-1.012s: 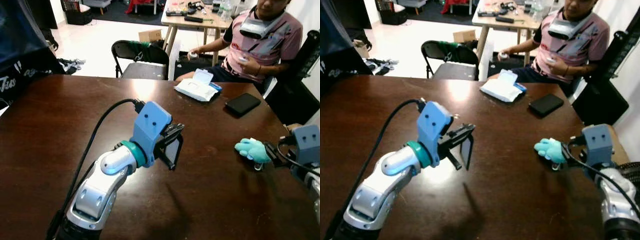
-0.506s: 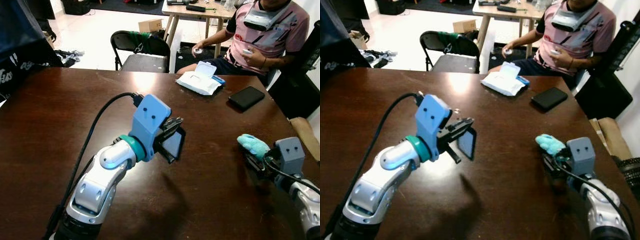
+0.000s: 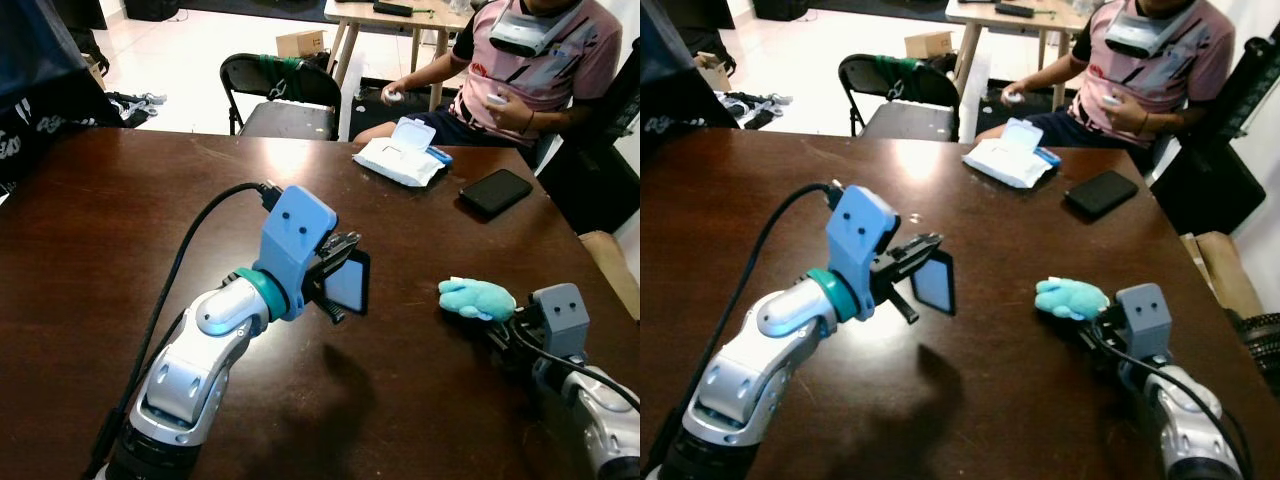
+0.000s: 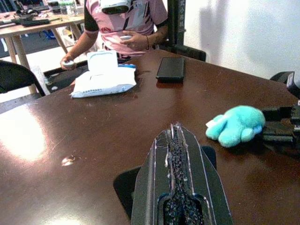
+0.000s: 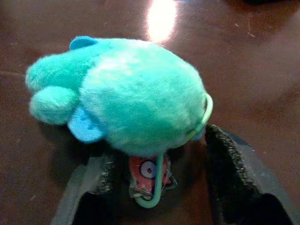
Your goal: Hang keys on a hook
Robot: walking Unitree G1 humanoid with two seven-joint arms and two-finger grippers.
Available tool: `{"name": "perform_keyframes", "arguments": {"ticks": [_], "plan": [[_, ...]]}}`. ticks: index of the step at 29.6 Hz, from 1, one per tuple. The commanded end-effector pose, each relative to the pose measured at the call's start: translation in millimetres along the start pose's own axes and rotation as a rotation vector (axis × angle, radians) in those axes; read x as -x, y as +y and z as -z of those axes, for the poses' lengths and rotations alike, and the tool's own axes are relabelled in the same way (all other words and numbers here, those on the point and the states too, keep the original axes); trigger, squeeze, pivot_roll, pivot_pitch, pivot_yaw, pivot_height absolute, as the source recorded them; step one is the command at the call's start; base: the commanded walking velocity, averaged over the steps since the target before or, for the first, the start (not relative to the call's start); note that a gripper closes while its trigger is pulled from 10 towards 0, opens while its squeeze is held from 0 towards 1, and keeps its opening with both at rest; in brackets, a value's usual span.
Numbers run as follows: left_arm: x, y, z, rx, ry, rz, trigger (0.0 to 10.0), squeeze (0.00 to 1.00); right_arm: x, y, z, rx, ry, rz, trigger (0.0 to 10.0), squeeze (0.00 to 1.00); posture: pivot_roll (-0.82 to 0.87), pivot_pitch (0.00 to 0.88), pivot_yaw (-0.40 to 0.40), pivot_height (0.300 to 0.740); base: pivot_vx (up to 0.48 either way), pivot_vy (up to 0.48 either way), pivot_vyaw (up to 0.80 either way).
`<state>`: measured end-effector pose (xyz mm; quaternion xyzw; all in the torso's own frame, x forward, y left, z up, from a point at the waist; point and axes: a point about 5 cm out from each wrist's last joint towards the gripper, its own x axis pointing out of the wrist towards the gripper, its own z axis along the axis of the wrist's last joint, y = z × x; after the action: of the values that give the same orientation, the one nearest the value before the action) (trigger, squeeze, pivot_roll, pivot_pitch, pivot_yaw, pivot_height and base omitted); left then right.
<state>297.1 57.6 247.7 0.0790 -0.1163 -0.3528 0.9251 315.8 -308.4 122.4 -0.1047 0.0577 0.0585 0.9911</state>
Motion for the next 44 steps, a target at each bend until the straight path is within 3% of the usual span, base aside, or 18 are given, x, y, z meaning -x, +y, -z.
{"name": "perform_keyframes", "arguments": {"ticks": [1,6,7,8,11,16,24,25,28,31,32,33,38,43,44], "plan": [[-0.1,-1.2,0,0.015,0.003,0.004,10.0,0.00,1.5,-4.6,0,-0.011,-0.004,0.032,0.0,0.00,0.02,0.169,0.064,0.740,0.000,0.000,0.00],[0.1,-0.8,1,0.014,0.006,-0.001,10.0,0.00,-5.7,-3.8,-9,-0.031,-0.038,0.039,0.0,0.00,0.02,0.163,0.063,0.740,0.000,0.000,0.00],[0.3,0.2,1,0.012,0.008,-0.009,10.0,0.00,-16.9,8.3,-20,-0.047,-0.072,-0.002,0.0,0.00,0.03,0.154,0.060,0.740,0.000,0.000,0.00],[0.3,0.2,1,0.012,0.008,-0.009,10.0,0.00,-16.9,8.3,-20,-0.047,-0.072,-0.002,0.0,0.00,0.03,0.154,0.060,0.740,0.000,0.000,0.00],[0.8,1.3,2,0.008,0.011,-0.021,10.0,0.00,-33.5,39.1,-37,-0.057,-0.133,-0.125,0.0,0.00,0.03,0.148,0.056,0.740,0.000,0.000,0.00],[1.5,2.3,2,0.005,0.013,-0.031,10.0,0.00,-40.9,62.0,-49,-0.057,-0.178,-0.230,0.0,0.00,0.04,0.144,0.051,0.740,0.000,0.000,0.00],[2.1,2.1,3,0.006,0.016,-0.036,10.0,0.00,-40.9,71.6,-60,-0.056,-0.225,-0.283,0.0,0.00,0.03,0.141,0.048,0.740,0.000,0.000,0.00],[2.1,2.2,3,0.006,0.017,-0.037,10.0,0.00,-38.7,65.7,-66,-0.058,-0.248,-0.271,10.0,0.00,0.03,0.141,0.048,0.740,0.000,0.000,0.00],[2.2,2.2,4,0.005,0.018,-0.038,10.0,0.00,-35.7,58.7,-72,-0.059,-0.273,-0.257,10.0,0.00,0.03,0.140,0.045,0.740,0.000,0.000,0.00],[1.8,1.8,5,0.007,0.019,-0.034,10.0,0.00,-24.6,22.1,-65,0.005,-0.216,-0.108,10.0,0.00,0.02,0.138,0.048,0.740,0.000,0.000,0.00],[1.8,1.8,5,0.007,0.019,-0.034,10.0,0.00,-24.6,22.1,-65,0.005,-0.216,-0.108,10.0,0.00,0.02,0.138,0.048,0.740,0.000,0.000,0.00],[1.5,1.6,5,0.008,0.018,-0.032,10.0,0.00,-19.1,6.1,-59,0.025,-0.179,-0.036,10.0,1.00,0.01,0.138,0.050,0.740,0.000,0.000,0.00],[-0.2,1.8,4,0.009,0.017,-0.025,10.0,0.00,-6.3,-28.6,-43,0.038,-0.091,0.112,10.0,1.00,0.01,0.137,0.062,0.740,0.000,0.000,0.00],[-0.8,2.3,4,0.009,0.018,-0.025,10.0,0.00,-15.5,-19.9,-42,-0.016,-0.093,0.094,10.0,1.00,0.02,0.146,0.068,0.740,0.000,0.000,0.00],[-0.4,2.8,4,0.010,0.022,-0.029,10.0,0.00,-26.0,-4.7,-46,-0.049,-0.109,0.045,10.0,1.00,0.02,0.154,0.069,0.740,0.000,0.000,0.00]]}}
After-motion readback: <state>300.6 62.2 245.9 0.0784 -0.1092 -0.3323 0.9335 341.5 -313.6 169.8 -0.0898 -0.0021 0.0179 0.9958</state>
